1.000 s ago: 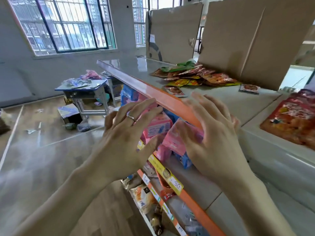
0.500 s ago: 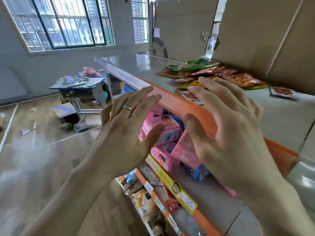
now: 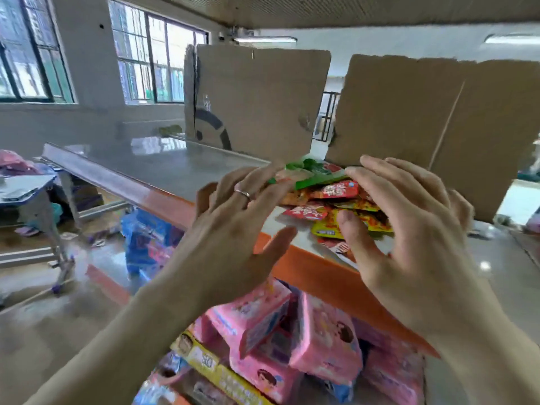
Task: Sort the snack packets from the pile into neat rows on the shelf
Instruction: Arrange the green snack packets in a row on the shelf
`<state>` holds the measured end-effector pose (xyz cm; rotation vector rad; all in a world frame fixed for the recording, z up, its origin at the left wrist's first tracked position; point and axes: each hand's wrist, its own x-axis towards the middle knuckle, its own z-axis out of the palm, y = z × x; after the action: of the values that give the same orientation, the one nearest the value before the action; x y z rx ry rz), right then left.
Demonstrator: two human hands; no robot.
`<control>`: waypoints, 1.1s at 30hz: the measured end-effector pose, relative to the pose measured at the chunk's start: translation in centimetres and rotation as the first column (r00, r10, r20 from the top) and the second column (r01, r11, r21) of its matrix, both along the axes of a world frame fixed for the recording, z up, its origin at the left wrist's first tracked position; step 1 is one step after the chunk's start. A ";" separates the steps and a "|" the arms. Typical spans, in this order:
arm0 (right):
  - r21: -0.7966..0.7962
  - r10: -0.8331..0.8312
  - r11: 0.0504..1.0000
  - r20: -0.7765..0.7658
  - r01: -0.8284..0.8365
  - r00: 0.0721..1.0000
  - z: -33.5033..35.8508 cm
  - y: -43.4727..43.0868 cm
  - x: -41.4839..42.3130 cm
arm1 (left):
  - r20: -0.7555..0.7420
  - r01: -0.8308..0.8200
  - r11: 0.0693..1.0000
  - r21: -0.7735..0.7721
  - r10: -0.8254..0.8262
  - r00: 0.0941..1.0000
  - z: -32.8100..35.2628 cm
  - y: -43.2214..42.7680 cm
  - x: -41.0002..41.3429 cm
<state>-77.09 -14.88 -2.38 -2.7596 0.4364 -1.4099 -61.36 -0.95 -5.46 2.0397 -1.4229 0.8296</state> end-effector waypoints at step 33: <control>0.445 -0.160 0.816 -0.439 0.369 0.884 2.7 -7.4 13.7 | -0.834 0.411 0.910 -0.053 -0.267 0.483 6.8 -18.0 18.5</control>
<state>-63.36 -22.31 0.35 -2.5523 1.0829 -0.6085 -42.82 -18.97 1.32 1.7268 -1.2295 -0.4438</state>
